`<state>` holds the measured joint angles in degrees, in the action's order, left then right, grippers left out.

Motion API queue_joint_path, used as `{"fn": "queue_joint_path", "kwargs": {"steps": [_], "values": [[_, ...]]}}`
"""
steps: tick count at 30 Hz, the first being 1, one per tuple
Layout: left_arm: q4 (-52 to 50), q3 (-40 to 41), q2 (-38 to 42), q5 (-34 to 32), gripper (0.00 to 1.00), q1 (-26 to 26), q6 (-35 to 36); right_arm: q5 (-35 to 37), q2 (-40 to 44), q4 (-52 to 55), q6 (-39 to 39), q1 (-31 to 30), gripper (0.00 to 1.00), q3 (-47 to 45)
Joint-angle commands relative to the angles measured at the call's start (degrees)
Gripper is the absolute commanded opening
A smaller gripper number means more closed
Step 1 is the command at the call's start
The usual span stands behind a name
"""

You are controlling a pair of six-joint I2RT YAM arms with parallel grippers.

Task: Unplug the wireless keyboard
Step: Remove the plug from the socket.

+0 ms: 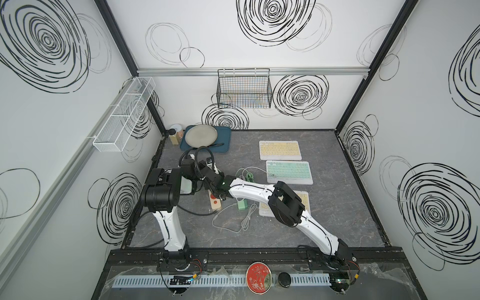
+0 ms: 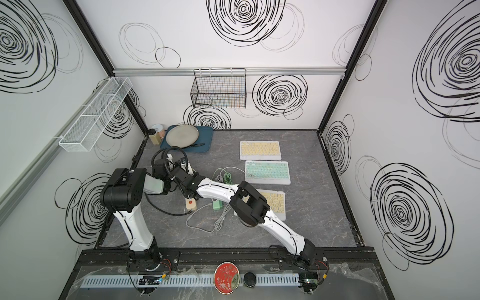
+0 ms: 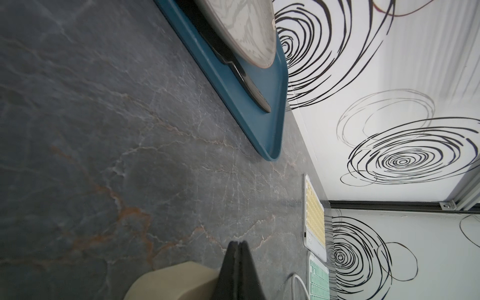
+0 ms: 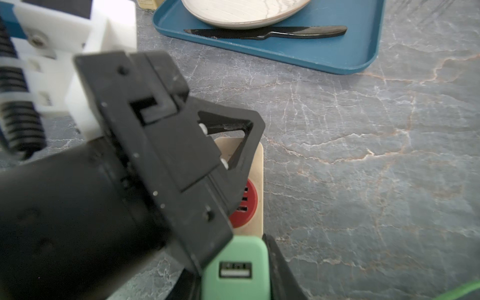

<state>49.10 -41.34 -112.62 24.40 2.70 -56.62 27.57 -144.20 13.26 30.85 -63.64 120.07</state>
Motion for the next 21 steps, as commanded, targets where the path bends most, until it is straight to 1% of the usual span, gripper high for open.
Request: {"fn": "queue_joint_path", "kwargs": {"steps": [1,3,5,10,13,17,19,21], "values": [[-7.62,2.14,-3.49,0.12,0.02,-0.06,-0.40,2.43,-2.18,-7.99,-3.24,-0.87,0.00,3.70],[-7.53,2.17,-3.56,0.20,0.02,-0.06,-0.42,7.03,-2.82,-7.64,-7.08,-1.64,0.00,5.77],[-7.44,2.23,-3.57,0.21,0.02,0.00,-0.51,9.32,-3.40,-7.93,-9.68,-1.75,0.00,7.21],[-7.29,2.23,-3.57,0.32,0.02,0.02,-0.60,8.67,-2.35,-9.25,-10.83,-0.88,0.00,7.14],[-7.19,2.23,-3.66,0.30,0.02,0.03,-0.68,4.86,-0.32,-11.63,-9.64,-0.32,0.00,4.28],[-7.17,2.23,-3.66,0.38,0.01,0.04,-0.68,-9.57,1.44,-12.98,-1.59,2.18,0.00,1.55],[-7.09,2.23,-3.73,0.38,0.01,0.11,-0.68,-10.50,1.77,-12.88,-0.56,2.21,0.00,1.55],[-7.00,2.32,-3.75,0.47,0.01,0.11,-0.77,-8.63,2.24,-12.90,-1.18,1.55,0.00,1.40]]}}
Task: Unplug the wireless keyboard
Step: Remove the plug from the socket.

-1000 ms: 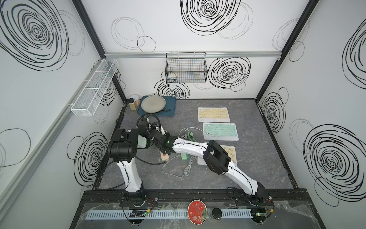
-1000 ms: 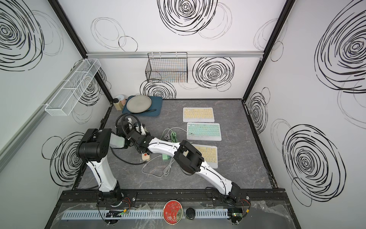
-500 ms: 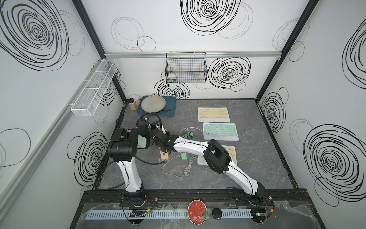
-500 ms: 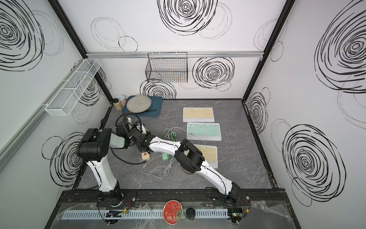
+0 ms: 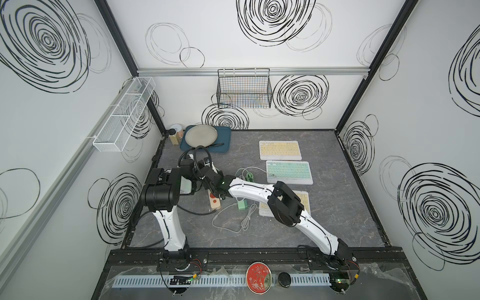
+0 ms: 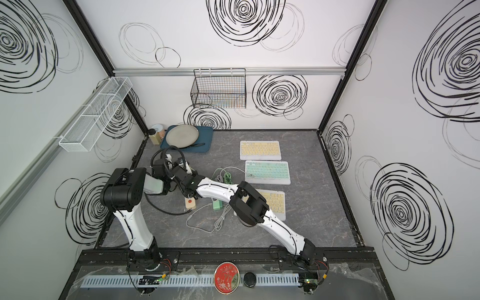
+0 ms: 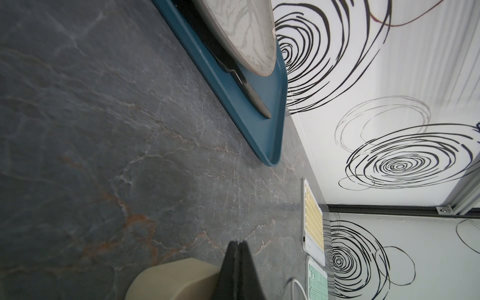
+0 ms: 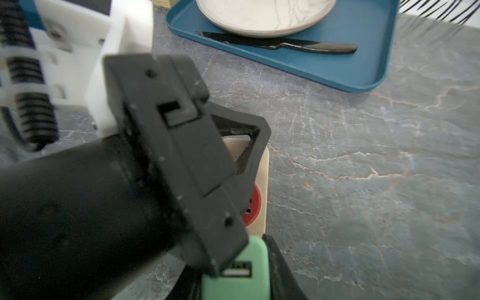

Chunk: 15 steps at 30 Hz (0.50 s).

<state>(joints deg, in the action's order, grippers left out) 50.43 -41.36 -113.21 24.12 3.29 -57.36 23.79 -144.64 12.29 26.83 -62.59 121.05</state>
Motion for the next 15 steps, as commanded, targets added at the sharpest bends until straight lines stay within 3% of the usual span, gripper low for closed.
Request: {"fn": "queue_joint_path", "kwargs": {"steps": [1,8,15], "values": [[-8.32,2.34,-3.16,0.75,0.01,-0.48,-0.03,-3.81,2.70,-12.01,2.11,0.06,0.00,0.65],[-8.14,2.34,-3.20,0.83,0.01,-0.52,-0.20,7.69,-0.99,-7.51,-4.74,-2.00,0.00,8.26],[-7.68,2.34,-3.38,1.07,0.01,-0.39,-0.29,10.14,1.07,-11.50,-7.12,-2.00,0.00,4.34]]}}
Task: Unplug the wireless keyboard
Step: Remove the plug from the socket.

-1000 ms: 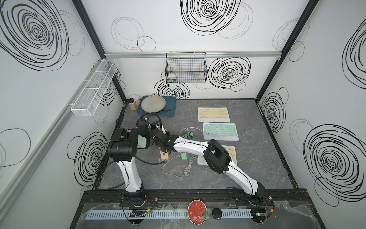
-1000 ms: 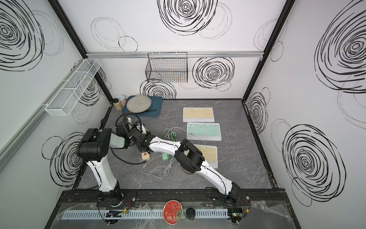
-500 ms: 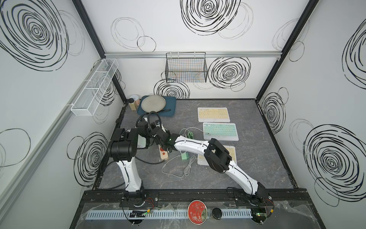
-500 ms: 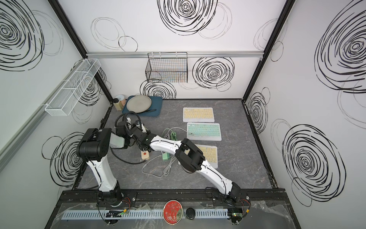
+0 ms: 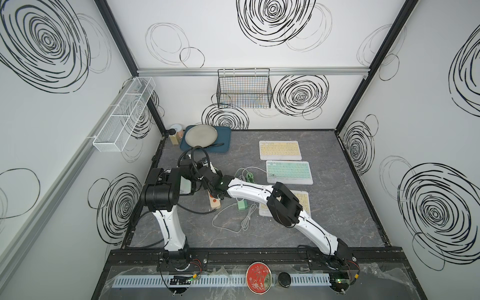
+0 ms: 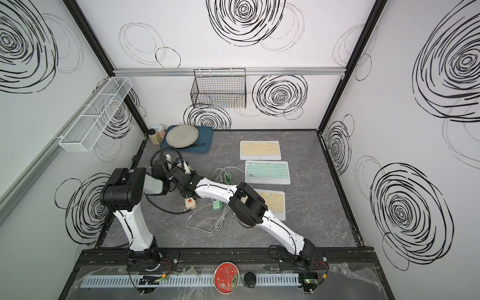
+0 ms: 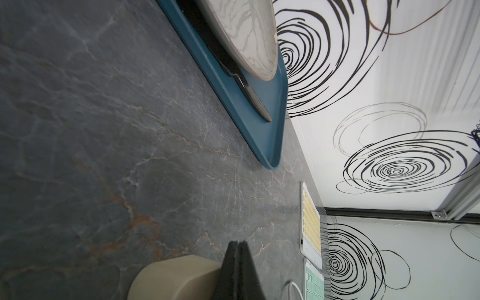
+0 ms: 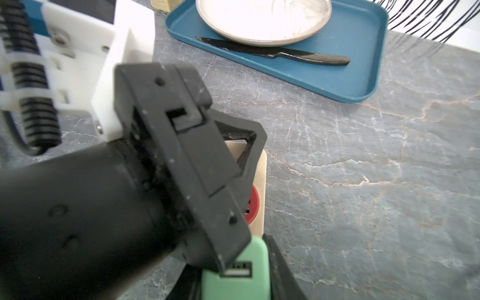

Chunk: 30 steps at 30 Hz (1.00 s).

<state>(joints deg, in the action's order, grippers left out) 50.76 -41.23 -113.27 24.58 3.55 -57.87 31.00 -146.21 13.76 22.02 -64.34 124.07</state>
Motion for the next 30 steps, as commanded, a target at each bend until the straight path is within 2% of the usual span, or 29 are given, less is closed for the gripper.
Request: {"fn": "queue_joint_path", "kwargs": {"steps": [1,3,8,11,14,19,24,27,30], "values": [[-7.75,2.29,-3.40,0.64,0.01,-0.65,0.21,2.55,3.27,-14.16,-2.22,-0.26,0.00,-0.03],[-7.03,2.45,-3.53,0.65,0.01,-0.57,0.07,-0.41,4.19,-15.75,-0.03,0.18,0.00,-2.27],[-5.82,2.56,-4.06,1.13,0.01,-0.56,-0.49,-15.14,7.67,-21.53,12.73,3.83,0.00,-10.45],[-5.33,2.65,-4.24,1.26,0.01,-0.50,-0.83,-20.36,8.44,-23.56,17.99,5.01,0.00,-12.47],[-5.13,2.65,-4.32,1.44,0.01,-0.48,-0.92,-16.90,9.21,-23.15,15.16,3.86,0.00,-11.90],[-4.63,2.82,-4.40,1.61,0.00,-0.32,-1.22,-6.02,6.13,-16.57,6.65,1.12,0.00,-3.96],[-4.08,3.00,-4.55,2.01,0.00,-0.15,-1.46,3.05,4.45,-17.24,-0.81,-0.06,0.00,-1.81],[-4.00,3.08,-4.55,2.18,0.00,0.01,-1.55,3.79,4.67,-16.22,-1.01,0.34,0.00,-1.70],[-4.04,3.09,-4.34,2.06,0.00,0.14,-1.84,2.80,6.97,-17.70,0.98,1.11,0.00,-5.79]]}}
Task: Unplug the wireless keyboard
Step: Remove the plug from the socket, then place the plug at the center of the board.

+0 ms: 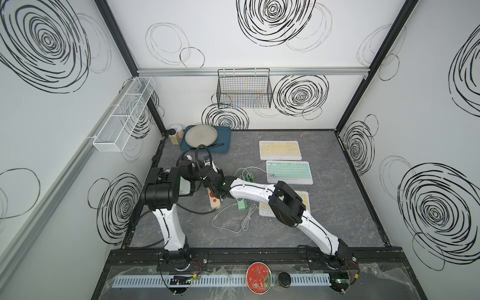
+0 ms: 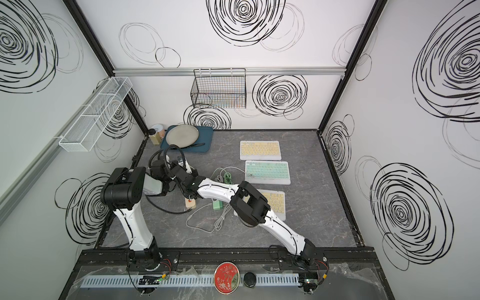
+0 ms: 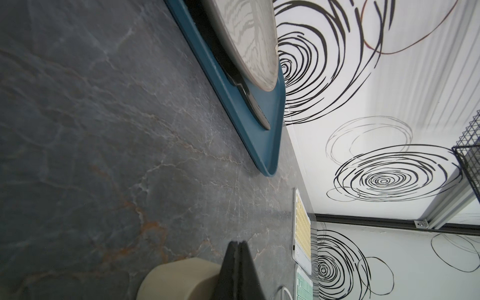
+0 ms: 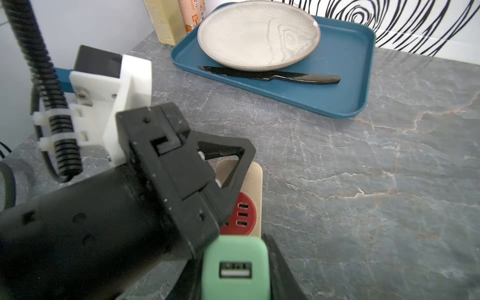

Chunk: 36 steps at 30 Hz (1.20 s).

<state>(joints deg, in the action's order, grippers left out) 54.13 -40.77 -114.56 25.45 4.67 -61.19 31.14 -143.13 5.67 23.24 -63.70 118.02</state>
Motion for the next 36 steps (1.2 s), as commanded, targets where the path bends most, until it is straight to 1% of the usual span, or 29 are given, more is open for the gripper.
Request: {"fn": "queue_joint_path", "kwargs": {"steps": [1,4,6,9,14,16,18,19,24,25,27,28,30,31,33,36], "values": [[-7.48,2.63,-2.87,0.99,0.00,-0.90,1.51,1.55,4.99,-10.39,0.95,0.98,0.00,-1.56],[-8.10,2.54,-1.66,0.91,0.00,-0.80,1.52,-1.98,8.95,-14.57,4.57,2.79,0.00,-8.96],[-8.94,2.37,-0.36,0.74,0.00,-0.79,1.77,-2.50,11.38,-16.96,6.02,3.69,0.00,-13.34],[-11.22,2.06,2.57,-0.37,0.06,-0.87,2.51,-2.42,14.20,-19.21,7.11,4.92,0.00,-17.74],[-16.30,0.97,7.79,-2.19,0.14,-0.80,4.44,-2.73,16.36,-20.01,8.25,7.42,0.00,-20.58],[-17.53,0.87,9.93,-2.70,0.19,-0.71,5.08,-3.45,16.17,-19.96,8.92,8.51,0.00,-20.72],[-19.24,1.09,12.52,-3.90,0.20,-0.47,6.08,-4.81,15.42,-19.95,9.74,9.54,0.00,-20.43],[-20.14,1.41,14.03,-4.79,0.22,-0.45,6.78,-5.64,14.79,-19.68,10.30,10.06,0.00,-19.91],[-26.04,4.05,23.63,-11.55,0.28,-0.64,11.18,-8.57,11.30,-19.47,12.06,11.64,0.00,-17.30],[-28.24,4.32,25.79,-13.72,0.31,-0.92,12.47,-9.05,10.60,-19.28,12.24,11.74,0.00,-16.64],[-31.53,4.80,29.88,-17.94,0.31,-1.88,14.96,-10.29,9.14,-19.01,13.00,12.00,0.00,-15.29],[-33.20,5.02,31.85,-20.82,0.34,-2.61,16.22,-11.21,8.32,-18.90,13.53,12.12,0.00,-14.66],[-36.26,5.16,35.39,-25.99,0.34,-4.22,18.22,-13.19,6.69,-18.38,14.84,12.45,0.00,-13.27],[-37.54,5.26,36.94,-28.11,0.36,-5.08,19.08,-14.10,5.85,-18.24,15.41,12.62,0.00,-12.63],[-38.84,5.49,39.37,-30.93,0.37,-6.29,20.11,-15.48,4.61,-17.94,16.55,12.70,0.00,-11.75],[-38.50,6.27,42.07,-31.94,0.37,-7.34,20.92,-18.24,3.12,-18.27,19.10,13.05,0.00,-11.43]]}}
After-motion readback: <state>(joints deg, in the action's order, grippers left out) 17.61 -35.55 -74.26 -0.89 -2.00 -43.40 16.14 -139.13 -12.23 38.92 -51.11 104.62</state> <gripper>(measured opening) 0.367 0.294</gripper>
